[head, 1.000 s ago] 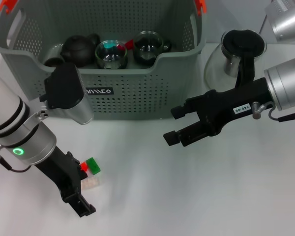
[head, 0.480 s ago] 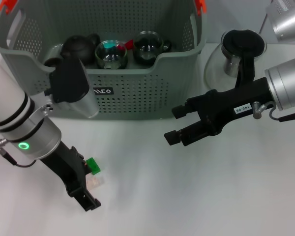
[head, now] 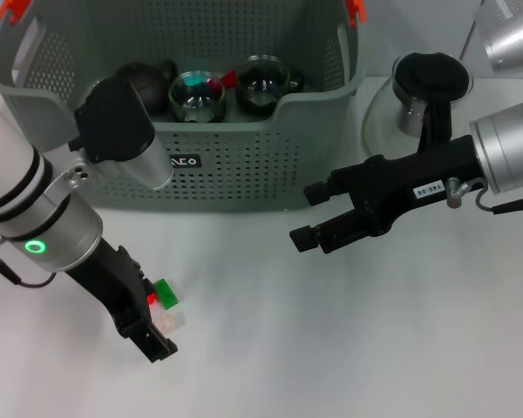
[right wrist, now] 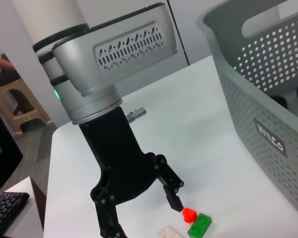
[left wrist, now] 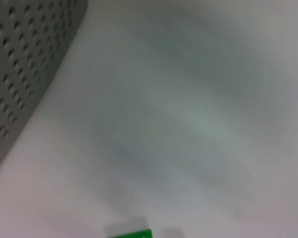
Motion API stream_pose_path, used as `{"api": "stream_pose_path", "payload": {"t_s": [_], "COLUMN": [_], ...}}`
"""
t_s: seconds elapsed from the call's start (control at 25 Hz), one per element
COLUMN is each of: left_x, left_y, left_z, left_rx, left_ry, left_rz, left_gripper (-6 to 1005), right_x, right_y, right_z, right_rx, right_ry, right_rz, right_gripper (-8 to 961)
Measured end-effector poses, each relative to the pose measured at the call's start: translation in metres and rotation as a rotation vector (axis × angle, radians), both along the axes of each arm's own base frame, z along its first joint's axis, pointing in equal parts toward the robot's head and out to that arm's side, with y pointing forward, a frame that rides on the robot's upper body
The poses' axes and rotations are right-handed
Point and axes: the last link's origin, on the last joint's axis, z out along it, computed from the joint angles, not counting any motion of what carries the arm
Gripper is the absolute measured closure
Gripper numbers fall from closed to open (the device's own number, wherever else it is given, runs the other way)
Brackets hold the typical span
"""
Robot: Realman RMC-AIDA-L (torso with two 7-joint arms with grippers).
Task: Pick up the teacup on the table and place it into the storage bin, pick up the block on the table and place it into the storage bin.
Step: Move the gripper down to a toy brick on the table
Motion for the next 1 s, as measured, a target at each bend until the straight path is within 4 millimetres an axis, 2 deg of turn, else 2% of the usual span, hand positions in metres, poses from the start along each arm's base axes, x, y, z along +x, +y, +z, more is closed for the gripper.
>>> {"api": "stream_pose_path", "payload": {"t_s": [1.0], "left_x": [-0.011], "left_y": [-0.006], "left_z": [-0.022], "left_rx": [-0.006], "left_ry": [0.080], "left_rz": [-0.030], "left_gripper": [92], "right_x": [-0.001], "right_y": [0.001], "right_z": [-0.002], "right_rx": [0.010], "right_ry": [0.004], "right_rz": [0.001], "right_gripper": [8]}}
